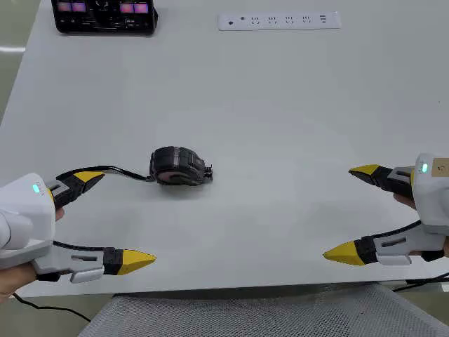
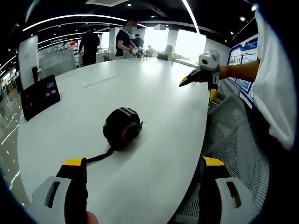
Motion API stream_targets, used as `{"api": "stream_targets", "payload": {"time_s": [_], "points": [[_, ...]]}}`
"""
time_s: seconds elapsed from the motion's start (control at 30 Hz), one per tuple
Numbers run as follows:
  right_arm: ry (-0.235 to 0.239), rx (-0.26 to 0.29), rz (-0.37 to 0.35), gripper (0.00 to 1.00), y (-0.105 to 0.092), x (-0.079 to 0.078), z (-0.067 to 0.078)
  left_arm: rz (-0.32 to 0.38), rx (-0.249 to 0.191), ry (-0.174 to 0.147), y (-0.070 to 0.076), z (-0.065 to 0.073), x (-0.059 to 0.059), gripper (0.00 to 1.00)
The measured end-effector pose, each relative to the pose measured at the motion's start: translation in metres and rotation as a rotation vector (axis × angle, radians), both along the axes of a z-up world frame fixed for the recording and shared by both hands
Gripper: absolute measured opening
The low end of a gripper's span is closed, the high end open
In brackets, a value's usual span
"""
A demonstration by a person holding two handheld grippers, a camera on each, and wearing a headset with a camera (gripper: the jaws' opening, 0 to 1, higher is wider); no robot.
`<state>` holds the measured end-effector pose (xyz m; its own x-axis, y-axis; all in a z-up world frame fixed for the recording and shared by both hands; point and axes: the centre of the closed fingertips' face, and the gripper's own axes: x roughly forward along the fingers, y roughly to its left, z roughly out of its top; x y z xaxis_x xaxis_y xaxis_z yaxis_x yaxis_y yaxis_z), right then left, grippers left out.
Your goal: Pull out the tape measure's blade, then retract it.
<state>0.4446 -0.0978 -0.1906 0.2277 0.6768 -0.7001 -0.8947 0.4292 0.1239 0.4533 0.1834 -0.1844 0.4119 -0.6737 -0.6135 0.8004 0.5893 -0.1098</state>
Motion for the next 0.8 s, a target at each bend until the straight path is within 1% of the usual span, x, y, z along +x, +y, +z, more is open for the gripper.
{"api": "stream_targets", "payload": {"time_s": [0.17,0.27,0.37,0.4,0.43,0.5,0.53,0.57,0.6,0.8], "points": [[-0.006,-0.003,0.001,0.91,-0.0006,0.0016,0.0000,0.003,0.000,0.000,0.0006,0.0002,0.0010,0.99],[-0.011,0.008,0.002,0.92,0.0009,0.0030,0.0018,0.001,0.000,0.005,0.0004,0.0001,0.0008,0.99],[-0.013,0.011,-0.001,0.88,0.0010,0.0040,0.0022,0.003,0.000,0.005,0.0009,0.0001,0.0018,0.99],[-0.011,0.012,-0.002,0.87,0.0008,0.0039,0.0022,0.005,-0.004,0.009,0.0009,0.0003,0.0018,0.98],[-0.008,0.012,-0.006,0.87,0.0006,0.0037,0.0023,0.007,-0.006,0.021,0.0012,0.0001,0.0010,0.95],[-0.013,0.008,-0.008,0.87,-0.0004,0.0044,0.0021,0.004,-0.004,0.020,0.0017,0.0001,0.0009,0.89],[-0.021,0.008,-0.011,0.87,-0.0011,0.0053,0.0023,0.003,-0.002,0.017,0.0020,0.0002,0.0011,0.88],[-0.019,0.009,-0.013,0.86,-0.0013,0.0054,0.0025,0.001,-0.008,0.025,0.0017,0.0005,0.0003,0.87],[-0.017,0.012,-0.014,0.85,-0.0015,0.0056,0.0027,0.000,-0.010,0.027,0.0018,0.0008,0.0003,0.84],[-0.014,0.021,-0.020,0.84,-0.0008,0.0079,0.0040,-0.002,-0.011,0.022,0.0017,0.0025,0.0021,0.80]]}}
